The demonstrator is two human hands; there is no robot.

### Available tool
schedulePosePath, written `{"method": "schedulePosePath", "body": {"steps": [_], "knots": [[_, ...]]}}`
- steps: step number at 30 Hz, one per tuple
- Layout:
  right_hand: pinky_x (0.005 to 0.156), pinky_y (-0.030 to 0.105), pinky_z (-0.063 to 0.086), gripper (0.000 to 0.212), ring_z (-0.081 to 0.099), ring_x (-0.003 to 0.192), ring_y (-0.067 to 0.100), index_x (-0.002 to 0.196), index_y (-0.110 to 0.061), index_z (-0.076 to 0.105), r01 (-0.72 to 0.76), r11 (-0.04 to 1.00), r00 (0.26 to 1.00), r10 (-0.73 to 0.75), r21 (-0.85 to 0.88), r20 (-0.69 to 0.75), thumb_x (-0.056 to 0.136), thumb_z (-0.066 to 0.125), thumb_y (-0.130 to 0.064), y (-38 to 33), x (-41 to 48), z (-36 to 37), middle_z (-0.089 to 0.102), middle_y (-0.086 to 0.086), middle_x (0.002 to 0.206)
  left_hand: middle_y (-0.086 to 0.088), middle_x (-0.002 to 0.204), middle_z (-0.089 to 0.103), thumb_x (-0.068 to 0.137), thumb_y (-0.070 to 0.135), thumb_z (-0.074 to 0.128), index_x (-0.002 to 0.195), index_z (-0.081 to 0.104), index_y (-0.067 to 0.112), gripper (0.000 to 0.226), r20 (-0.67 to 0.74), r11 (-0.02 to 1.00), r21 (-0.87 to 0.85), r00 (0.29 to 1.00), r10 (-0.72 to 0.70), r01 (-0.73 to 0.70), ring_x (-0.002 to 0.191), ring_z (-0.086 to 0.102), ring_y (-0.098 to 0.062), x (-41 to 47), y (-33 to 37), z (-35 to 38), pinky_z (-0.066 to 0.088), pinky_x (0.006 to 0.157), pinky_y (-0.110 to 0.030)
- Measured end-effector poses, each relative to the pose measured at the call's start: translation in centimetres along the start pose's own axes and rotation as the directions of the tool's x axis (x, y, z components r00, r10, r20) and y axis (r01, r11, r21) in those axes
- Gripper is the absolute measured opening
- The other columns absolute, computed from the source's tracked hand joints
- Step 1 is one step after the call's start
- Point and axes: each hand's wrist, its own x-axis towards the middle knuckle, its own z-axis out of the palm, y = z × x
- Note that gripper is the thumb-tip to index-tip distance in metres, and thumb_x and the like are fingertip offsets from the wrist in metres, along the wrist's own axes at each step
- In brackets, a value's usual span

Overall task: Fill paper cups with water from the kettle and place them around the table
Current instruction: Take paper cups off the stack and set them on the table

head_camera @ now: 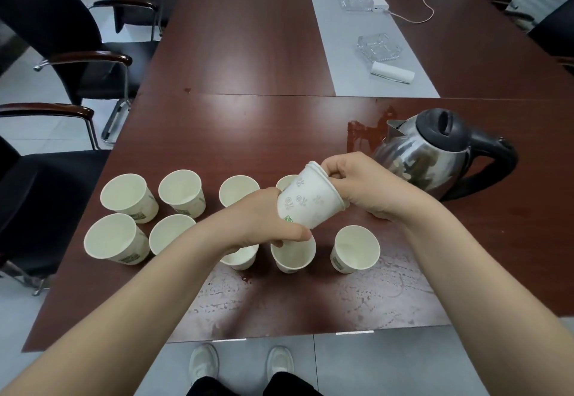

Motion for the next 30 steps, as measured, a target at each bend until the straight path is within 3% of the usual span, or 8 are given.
{"method": "schedulePosePath", "body": {"steps": [4, 8, 11, 15, 19, 23, 27, 30], "knots": [[0.053, 0.028, 0.036, 0.024, 0.042, 0.057, 0.011, 0.070, -0.009, 0.053, 0.001, 0.997, 0.998, -0.006, -0.079, -0.065, 0.093, 0.056, -0.015, 0.3, 0.2, 0.2, 0.046, 0.000, 0.062, -0.002, 0.072, 0.063, 0.041, 0.038, 0.075, 0.095, 0.063, 0.004, 0.065, 0.056, 0.993, -0.101, 0.996, -0.062, 0.068, 0.062, 0.061, -0.017, -0.1, 0.2, 0.0, 0.053, 0.063, -0.027], [0.060, 0.021, 0.041, 0.023, 0.054, 0.063, 0.006, 0.074, -0.017, 0.052, -0.005, 0.999, 0.950, 0.017, 0.039, -0.312, 0.096, 0.052, -0.022, -0.1, 0.2, -2.7, 0.054, -0.001, 0.072, 0.005, 0.050, 0.055, 0.069, 0.013, 0.071, 0.075, 0.056, 0.009, 0.017, 0.145, 0.970, -0.210, 0.985, -0.089, 0.118, 0.042, 0.052, -0.006, -1.4, -1.4, -0.2, 0.042, 0.044, -0.014], [0.038, 0.009, 0.031, 0.025, 0.046, 0.040, -0.006, 0.077, -0.014, 0.050, -0.078, 0.996, 0.954, 0.062, -0.041, -0.292, 0.100, 0.045, -0.023, 0.2, 0.0, -3.8, 0.048, -0.004, 0.064, 0.003, 0.059, 0.058, 0.068, 0.011, 0.074, 0.083, 0.058, 0.009, 0.022, 0.090, 0.938, -0.329, 0.992, -0.085, 0.110, 0.050, 0.055, -0.006, -1.9, -2.2, -0.4, 0.045, 0.049, -0.016], [0.064, 0.029, 0.035, 0.025, 0.050, 0.072, 0.015, 0.079, -0.015, 0.050, -0.125, 0.961, 0.942, 0.037, -0.246, -0.333, 0.099, 0.047, -0.031, 2.6, 1.1, -3.4, 0.053, -0.001, 0.077, -0.004, 0.075, 0.062, 0.045, 0.033, 0.077, 0.093, 0.064, 0.010, 0.055, -0.028, 0.907, -0.416, 0.996, -0.080, 0.062, 0.066, 0.060, -0.012, -1.0, -2.2, -0.3, 0.052, 0.061, -0.023], [0.078, 0.026, 0.033, 0.027, 0.055, 0.108, 0.026, 0.111, -0.009, 0.059, -0.177, 0.879, 0.957, 0.049, -0.443, -0.285, 0.098, 0.048, -0.029, 5.5, 1.9, -2.9, 0.061, 0.010, 0.118, 0.001, 0.069, 0.060, 0.052, 0.031, 0.078, 0.084, 0.063, 0.015, 0.038, -0.084, 0.870, -0.491, 0.991, -0.103, 0.049, 0.064, 0.058, -0.010, -0.6, -2.8, 0.3, 0.052, 0.065, -0.026], [0.069, 0.036, 0.035, 0.038, 0.054, 0.085, 0.032, 0.062, -0.016, 0.038, -0.144, 0.777, 0.975, 0.007, -0.612, -0.221, 0.094, 0.056, -0.027, 7.8, 2.7, -1.7, 0.054, 0.010, 0.079, 0.003, 0.078, 0.064, 0.067, 0.023, 0.077, 0.095, 0.064, 0.018, 0.032, -0.142, 0.849, -0.528, 0.981, -0.135, 0.040, 0.078, 0.062, -0.012, -0.3, -2.6, 1.3, 0.056, 0.080, -0.030], [0.073, 0.037, 0.036, 0.036, 0.047, 0.088, 0.030, 0.067, -0.008, 0.049, -0.120, 0.712, 0.981, -0.021, -0.692, -0.192, 0.092, 0.058, -0.032, 10.0, 3.4, -0.7, 0.052, 0.009, 0.078, 0.011, 0.075, 0.069, 0.063, 0.031, 0.071, 0.100, 0.065, 0.020, 0.038, -0.154, 0.843, -0.538, 0.981, -0.117, 0.016, 0.080, 0.063, -0.008, -0.3, -2.3, 1.9, 0.056, 0.078, -0.025], [0.088, 0.036, 0.036, 0.034, 0.046, 0.105, 0.027, 0.085, -0.005, 0.070, -0.134, 0.674, 0.980, -0.017, -0.726, -0.197, 0.089, 0.061, -0.038, 11.2, 3.8, -0.4, 0.066, 0.005, 0.098, 0.012, 0.074, 0.069, 0.064, 0.032, 0.070, 0.099, 0.066, 0.020, 0.037, -0.156, 0.837, -0.548, 0.981, -0.112, 0.009, 0.078, 0.063, -0.007, -0.3, -2.4, 2.1, 0.055, 0.076, -0.024]]}}
